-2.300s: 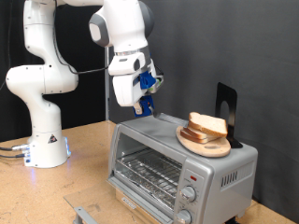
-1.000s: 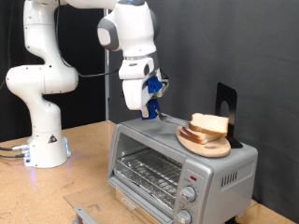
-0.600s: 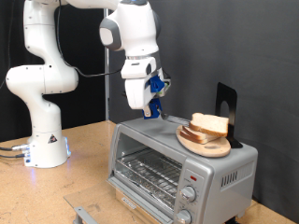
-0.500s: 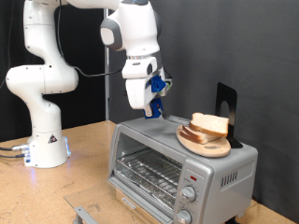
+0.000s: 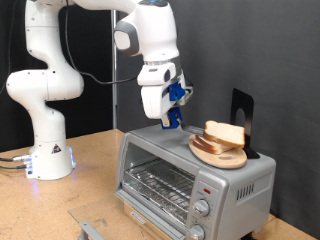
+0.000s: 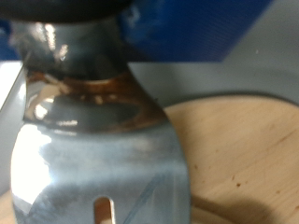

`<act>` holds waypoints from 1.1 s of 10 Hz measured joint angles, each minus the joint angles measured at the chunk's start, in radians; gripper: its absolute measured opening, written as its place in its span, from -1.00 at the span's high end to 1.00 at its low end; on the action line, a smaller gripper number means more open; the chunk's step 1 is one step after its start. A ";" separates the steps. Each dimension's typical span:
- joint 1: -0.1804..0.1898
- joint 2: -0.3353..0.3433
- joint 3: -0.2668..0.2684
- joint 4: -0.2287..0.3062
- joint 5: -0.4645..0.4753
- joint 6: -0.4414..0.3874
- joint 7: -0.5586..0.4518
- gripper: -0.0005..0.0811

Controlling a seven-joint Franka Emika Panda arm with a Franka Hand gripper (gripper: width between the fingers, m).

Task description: Make a piece of toast with the oven

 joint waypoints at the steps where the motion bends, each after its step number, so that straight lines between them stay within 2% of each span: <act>1: 0.000 0.017 0.003 0.016 -0.012 0.001 0.021 0.03; 7: 0.000 0.116 0.018 0.093 -0.095 0.033 0.097 0.03; 9: 0.000 0.132 0.022 0.087 -0.091 0.101 0.078 0.03; 11: 0.000 0.131 0.023 0.060 -0.048 0.171 0.009 0.03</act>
